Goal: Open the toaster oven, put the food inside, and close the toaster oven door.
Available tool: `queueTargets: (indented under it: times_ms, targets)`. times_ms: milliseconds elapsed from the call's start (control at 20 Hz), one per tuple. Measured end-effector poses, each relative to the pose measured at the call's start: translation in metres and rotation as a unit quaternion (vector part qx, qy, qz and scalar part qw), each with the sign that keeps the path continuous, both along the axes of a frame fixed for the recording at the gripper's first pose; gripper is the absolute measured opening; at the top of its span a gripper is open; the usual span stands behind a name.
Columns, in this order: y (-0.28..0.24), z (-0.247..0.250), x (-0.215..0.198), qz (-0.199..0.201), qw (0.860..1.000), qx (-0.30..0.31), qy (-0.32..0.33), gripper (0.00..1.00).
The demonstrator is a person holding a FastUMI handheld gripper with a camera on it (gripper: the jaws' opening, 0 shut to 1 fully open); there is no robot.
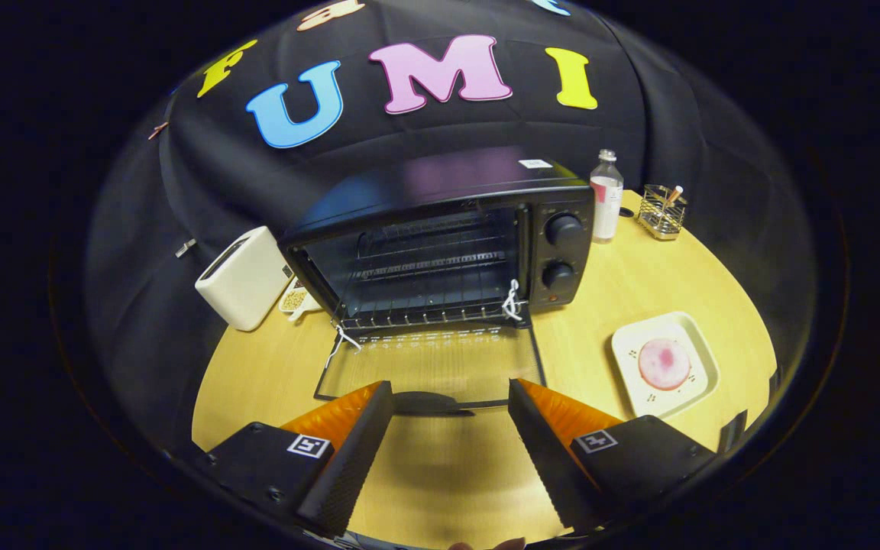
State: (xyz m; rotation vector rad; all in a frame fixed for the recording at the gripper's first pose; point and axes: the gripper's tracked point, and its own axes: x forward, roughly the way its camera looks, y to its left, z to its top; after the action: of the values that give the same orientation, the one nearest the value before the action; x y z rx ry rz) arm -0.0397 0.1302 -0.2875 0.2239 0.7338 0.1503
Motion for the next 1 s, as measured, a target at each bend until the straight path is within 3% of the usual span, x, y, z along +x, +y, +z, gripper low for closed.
queueTargets:
  times_ms: [400,650,1000]
  targets:
    - [-0.13,-0.001,-0.002,0.02,0.997,-0.022,0.065,1.0]
    - [-0.209,-0.028,0.005,0.019,0.991,-0.033,0.132,1.0]
    - [-0.277,-0.075,0.029,0.024,0.98,-0.031,0.197,0.98]
